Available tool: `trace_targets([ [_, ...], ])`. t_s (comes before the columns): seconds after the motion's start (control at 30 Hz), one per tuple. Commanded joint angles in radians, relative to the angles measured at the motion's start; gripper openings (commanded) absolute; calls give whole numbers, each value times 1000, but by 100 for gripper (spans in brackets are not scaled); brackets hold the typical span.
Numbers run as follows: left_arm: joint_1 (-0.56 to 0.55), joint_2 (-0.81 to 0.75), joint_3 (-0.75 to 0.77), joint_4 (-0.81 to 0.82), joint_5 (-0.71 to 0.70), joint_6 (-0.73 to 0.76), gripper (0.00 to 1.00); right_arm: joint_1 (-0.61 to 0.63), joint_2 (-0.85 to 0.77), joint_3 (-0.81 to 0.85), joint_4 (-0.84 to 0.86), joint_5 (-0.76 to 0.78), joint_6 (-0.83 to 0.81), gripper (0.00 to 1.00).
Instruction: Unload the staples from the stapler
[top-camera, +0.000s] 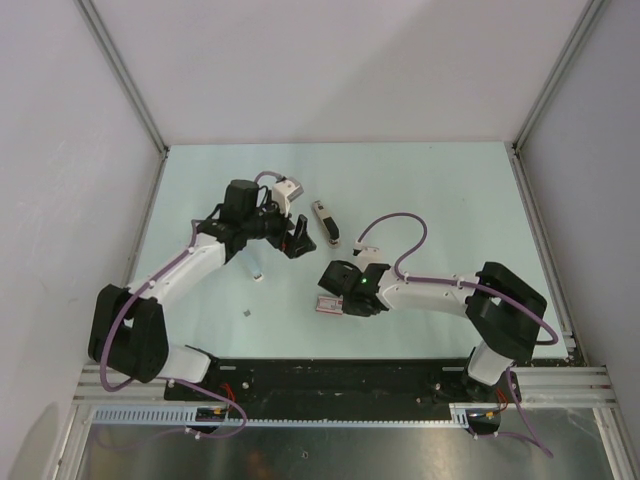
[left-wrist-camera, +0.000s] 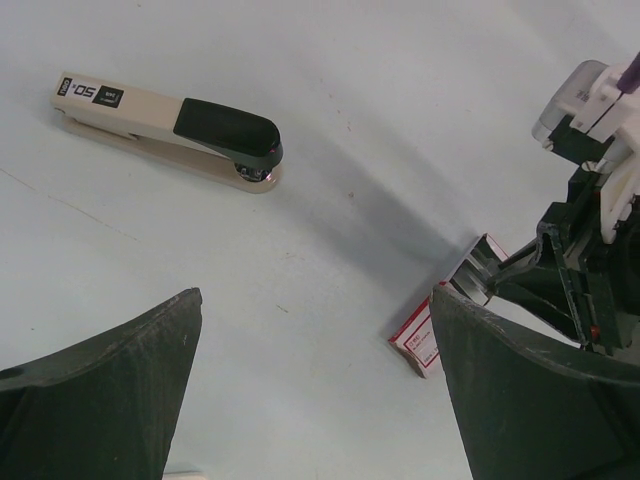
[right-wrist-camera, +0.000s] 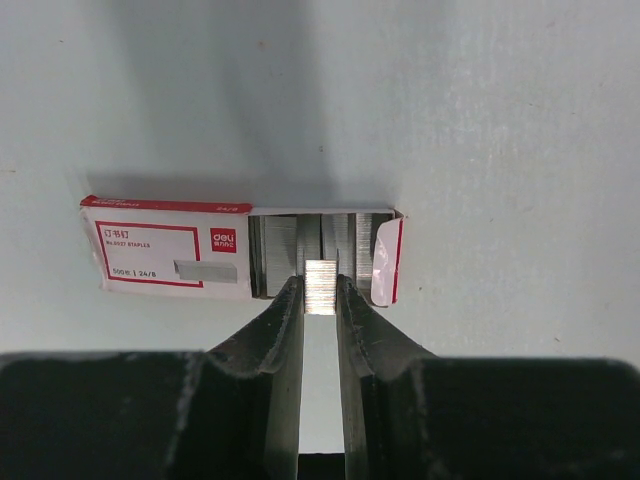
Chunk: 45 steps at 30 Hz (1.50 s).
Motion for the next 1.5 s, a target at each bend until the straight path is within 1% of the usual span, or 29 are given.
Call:
trace_targets([
  [0.0, -7, -47, -7, 21, 19, 63, 99, -6, 11, 36, 8, 12, 15, 6],
  [0.57, -8, -55, -10, 22, 17, 64, 100, -9, 20, 35, 21, 1, 11, 10],
  [1.47, -11, -79, -17, 22, 8, 74, 99, -8, 16, 35, -11, 17, 32, 15],
])
